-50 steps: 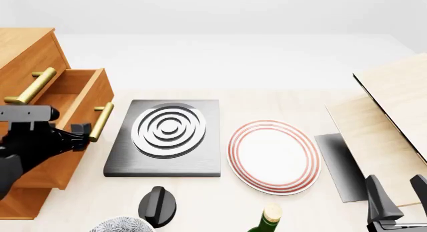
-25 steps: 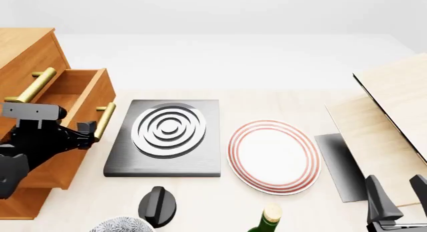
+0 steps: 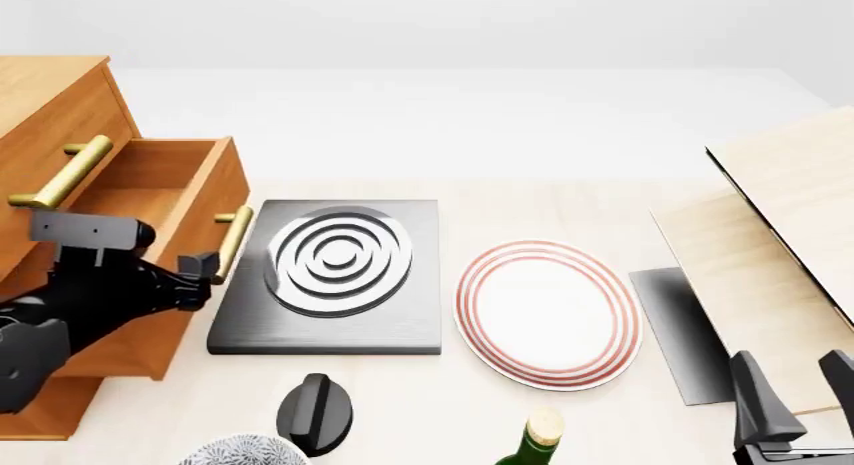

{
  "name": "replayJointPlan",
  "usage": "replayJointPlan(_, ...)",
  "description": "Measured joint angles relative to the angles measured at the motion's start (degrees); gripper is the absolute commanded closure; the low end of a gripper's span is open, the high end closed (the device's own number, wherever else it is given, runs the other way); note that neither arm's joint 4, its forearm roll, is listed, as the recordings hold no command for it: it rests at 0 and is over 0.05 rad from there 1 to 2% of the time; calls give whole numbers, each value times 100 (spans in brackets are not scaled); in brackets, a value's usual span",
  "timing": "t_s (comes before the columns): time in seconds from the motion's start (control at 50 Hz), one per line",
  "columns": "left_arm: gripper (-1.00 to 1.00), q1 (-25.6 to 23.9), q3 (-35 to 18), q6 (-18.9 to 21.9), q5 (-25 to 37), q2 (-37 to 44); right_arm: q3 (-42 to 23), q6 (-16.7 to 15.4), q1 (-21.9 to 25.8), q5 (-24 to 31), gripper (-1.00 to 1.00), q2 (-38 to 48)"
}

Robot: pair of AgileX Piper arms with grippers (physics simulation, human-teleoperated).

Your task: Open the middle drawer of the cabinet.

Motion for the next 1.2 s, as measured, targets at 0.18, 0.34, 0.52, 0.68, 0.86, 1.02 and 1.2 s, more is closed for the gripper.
replayJointPlan(0.18, -100, -278, -71, -138, -167, 166, -4, 0, 1, 4, -100, -1)
replayJointPlan(0.34, -100, -638, -172, -291, -264, 344, -7, 0, 1, 9, -100, -2)
replayJointPlan(0.52, -100, -1036, -295, -380, -351, 548, -9, 0, 1, 10, -100, -1)
replayJointPlan(0.68, -100, -1347, -385, -455, -395, 691, -10, 0, 1, 10, -100, 0)
replayJointPlan(0.86, -100, -1361, -413, -669, -342, 694, -10, 0, 1, 10, -100, 0)
replayJointPlan(1.02, -100, -1362, -441, -848, -274, 693, -10, 0, 1, 10, -100, 0)
replayJointPlan(1.2, -100, -1360, -459, -697, -117, 554, -10, -1, 1, 10, -100, 1)
